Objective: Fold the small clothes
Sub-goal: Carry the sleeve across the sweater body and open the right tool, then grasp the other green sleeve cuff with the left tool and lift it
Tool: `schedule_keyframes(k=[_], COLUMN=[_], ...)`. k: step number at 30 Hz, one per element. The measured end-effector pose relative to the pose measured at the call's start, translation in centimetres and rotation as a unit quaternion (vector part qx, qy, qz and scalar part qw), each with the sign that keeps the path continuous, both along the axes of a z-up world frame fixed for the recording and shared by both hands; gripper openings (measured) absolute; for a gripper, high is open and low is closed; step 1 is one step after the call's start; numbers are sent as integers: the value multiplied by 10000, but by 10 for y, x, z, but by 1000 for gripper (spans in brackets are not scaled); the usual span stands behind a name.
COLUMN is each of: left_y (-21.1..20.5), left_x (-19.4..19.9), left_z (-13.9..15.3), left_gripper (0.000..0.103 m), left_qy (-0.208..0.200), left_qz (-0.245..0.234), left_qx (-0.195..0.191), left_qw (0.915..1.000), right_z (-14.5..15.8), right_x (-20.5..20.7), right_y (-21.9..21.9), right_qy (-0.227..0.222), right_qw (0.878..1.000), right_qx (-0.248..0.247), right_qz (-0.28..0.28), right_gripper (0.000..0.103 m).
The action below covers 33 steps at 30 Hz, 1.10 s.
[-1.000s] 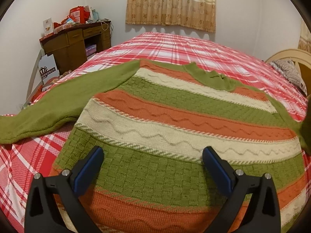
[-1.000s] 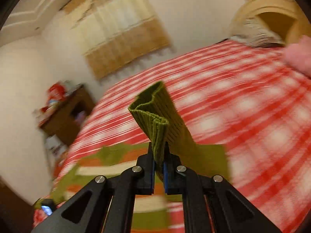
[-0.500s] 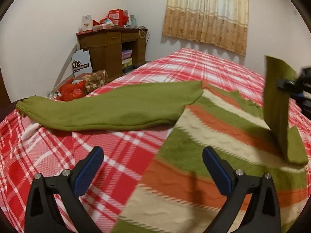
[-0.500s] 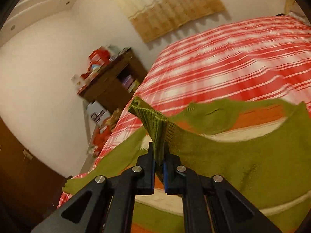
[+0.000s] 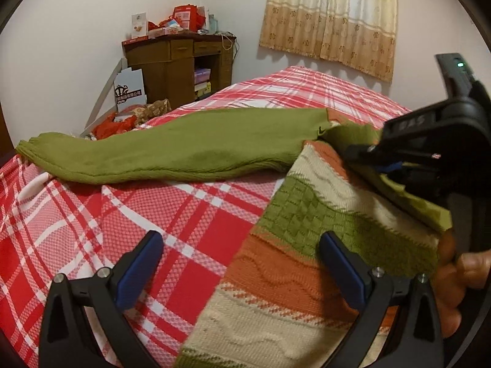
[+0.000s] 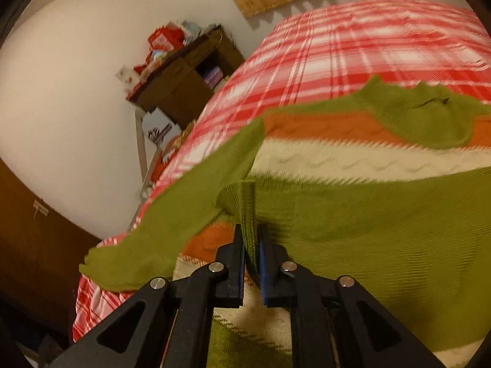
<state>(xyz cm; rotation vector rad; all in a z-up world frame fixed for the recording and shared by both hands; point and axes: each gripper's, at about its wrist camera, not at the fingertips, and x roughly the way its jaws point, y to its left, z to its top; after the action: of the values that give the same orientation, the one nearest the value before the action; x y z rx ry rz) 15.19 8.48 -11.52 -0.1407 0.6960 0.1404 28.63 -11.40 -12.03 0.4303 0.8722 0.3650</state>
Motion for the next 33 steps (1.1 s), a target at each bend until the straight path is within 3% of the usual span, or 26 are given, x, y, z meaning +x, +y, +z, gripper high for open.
schedule_keyframes(k=[2,4,6,8,12,14,15,18,22,26,30,33], left_y=[0,1,1,0,-2,-3,-3,-4,-6,-9,-11,-13], left_x=[-1,0,-2,-2,-2,-2,-2,-3,-2,0,2,4], left_z=[-1,-1,-1,0,-1,0,0,0,1,0,0,1], left_gripper=[103,103,103,103,103,103,103,103,103,103,103,103], left_qy=[-9,-25,-28,-23,-17,-14,-14,-8,5,30,54,94], left_qz=[-3,-7,-9,-9,-3,0,-1,6,20,35,44,50], left_qx=[9,4,20,44,71,79,82,113,151,195,221,240], left_qw=[10000,10000,10000,10000,10000,10000,10000,9999,9999,9998,9997,9997], right_z=[-3,-1,3,16,42,48,50,51,48,21,12,11], right_x=[2,1,-2,-16,-54,-73,-82,-109,-137,-146,-149,-149], right_y=[2,0,-4,-9,-32,-54,-65,-117,-181,-218,-218,-202], right_qy=[120,150,236,43,-685,-796,-827,-758,-556,-61,-332,-398], right_qw=[9998,9981,9931,9921,9973,9965,9951,9877,9686,9625,9610,9520], right_qx=[94,502,1022,1088,251,-183,-415,-869,-1459,-1582,-1674,-2158], right_qz=[129,309,534,617,123,-163,-336,-1056,-1937,-2202,-2176,-2132], right_gripper=[15,42,56,56,56,46,36,31,30,26,25,28])
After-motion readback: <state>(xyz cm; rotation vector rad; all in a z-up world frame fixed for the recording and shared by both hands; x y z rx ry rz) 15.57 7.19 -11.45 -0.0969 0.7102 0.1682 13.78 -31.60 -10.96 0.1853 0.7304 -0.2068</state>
